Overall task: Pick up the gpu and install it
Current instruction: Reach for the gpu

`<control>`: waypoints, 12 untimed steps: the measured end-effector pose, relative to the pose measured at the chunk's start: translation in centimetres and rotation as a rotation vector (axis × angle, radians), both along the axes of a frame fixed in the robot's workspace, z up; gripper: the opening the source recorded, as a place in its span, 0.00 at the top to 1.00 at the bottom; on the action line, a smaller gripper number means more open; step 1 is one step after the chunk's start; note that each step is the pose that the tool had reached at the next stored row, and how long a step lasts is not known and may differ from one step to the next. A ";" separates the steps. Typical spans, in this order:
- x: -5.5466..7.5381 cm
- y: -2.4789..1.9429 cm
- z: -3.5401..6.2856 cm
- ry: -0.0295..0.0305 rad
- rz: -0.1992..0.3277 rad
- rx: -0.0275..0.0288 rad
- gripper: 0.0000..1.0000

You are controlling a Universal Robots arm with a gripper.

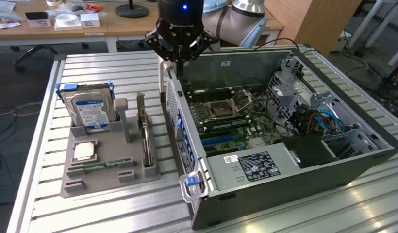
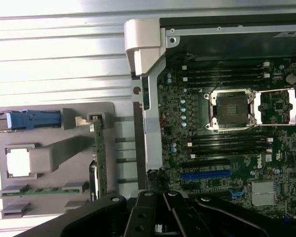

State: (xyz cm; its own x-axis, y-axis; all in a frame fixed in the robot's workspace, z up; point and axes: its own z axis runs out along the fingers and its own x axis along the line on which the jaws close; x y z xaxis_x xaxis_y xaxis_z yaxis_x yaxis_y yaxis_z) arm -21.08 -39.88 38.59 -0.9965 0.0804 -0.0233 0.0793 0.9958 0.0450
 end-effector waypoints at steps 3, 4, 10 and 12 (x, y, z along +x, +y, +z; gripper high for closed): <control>-0.6 0.00 -0.03 0.0000 -0.001 0.0000 0.90; -0.8 0.00 -0.04 0.0000 -0.001 0.0000 0.90; -1.9 0.00 -0.12 0.0000 -0.003 0.0001 0.90; -2.3 0.00 -0.16 0.0000 -0.004 0.0001 0.90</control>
